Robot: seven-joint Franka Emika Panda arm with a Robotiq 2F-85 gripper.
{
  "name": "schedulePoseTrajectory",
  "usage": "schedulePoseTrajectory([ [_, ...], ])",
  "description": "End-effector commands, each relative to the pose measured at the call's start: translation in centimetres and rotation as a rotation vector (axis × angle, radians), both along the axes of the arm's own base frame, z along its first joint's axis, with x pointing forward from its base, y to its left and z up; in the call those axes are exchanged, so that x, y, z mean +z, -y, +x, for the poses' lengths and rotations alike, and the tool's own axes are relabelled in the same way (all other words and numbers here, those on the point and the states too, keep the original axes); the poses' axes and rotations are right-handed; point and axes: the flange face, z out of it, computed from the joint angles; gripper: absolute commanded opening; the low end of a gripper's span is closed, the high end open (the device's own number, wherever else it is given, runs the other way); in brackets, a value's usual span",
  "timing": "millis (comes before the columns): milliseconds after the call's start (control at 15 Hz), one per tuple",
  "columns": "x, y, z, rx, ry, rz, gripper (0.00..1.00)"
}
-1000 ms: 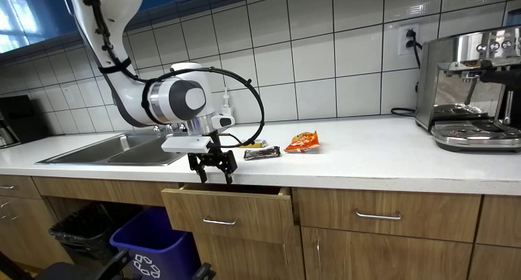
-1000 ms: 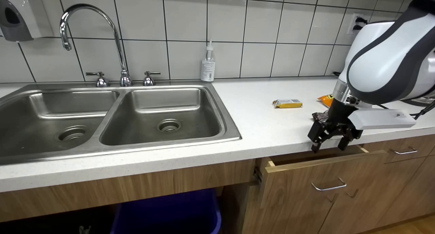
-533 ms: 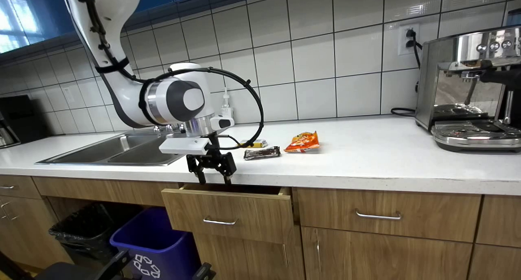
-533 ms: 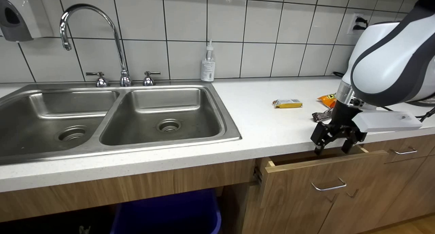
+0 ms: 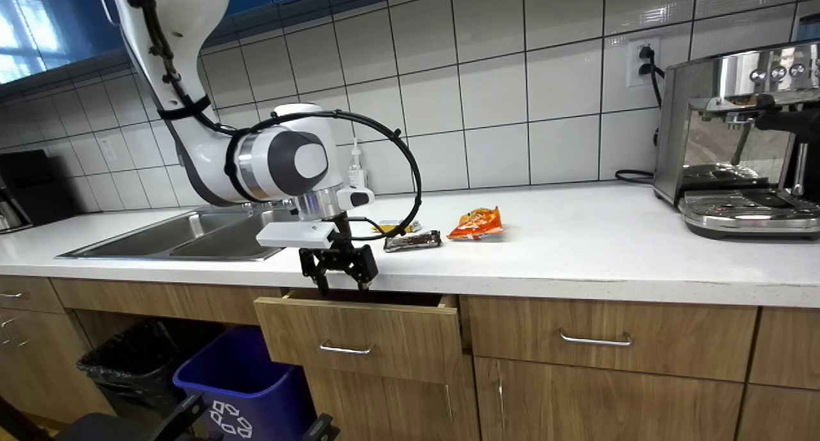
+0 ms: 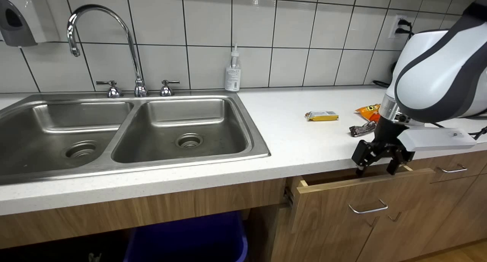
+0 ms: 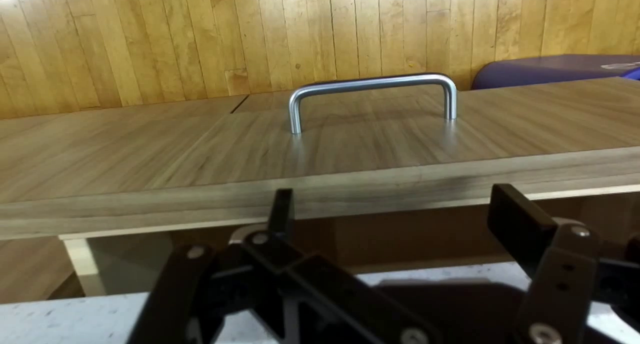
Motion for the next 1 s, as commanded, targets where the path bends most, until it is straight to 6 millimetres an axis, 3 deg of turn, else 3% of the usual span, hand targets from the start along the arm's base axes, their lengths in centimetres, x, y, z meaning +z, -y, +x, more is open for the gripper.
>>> schedulePoseTrajectory([
  [0, -0.7, 0.2, 0.7, 0.001, 0.001, -0.015, 1.0],
  [933, -2.2, 0.2, 3.4, -0.015, 0.005, -0.008, 1.0],
])
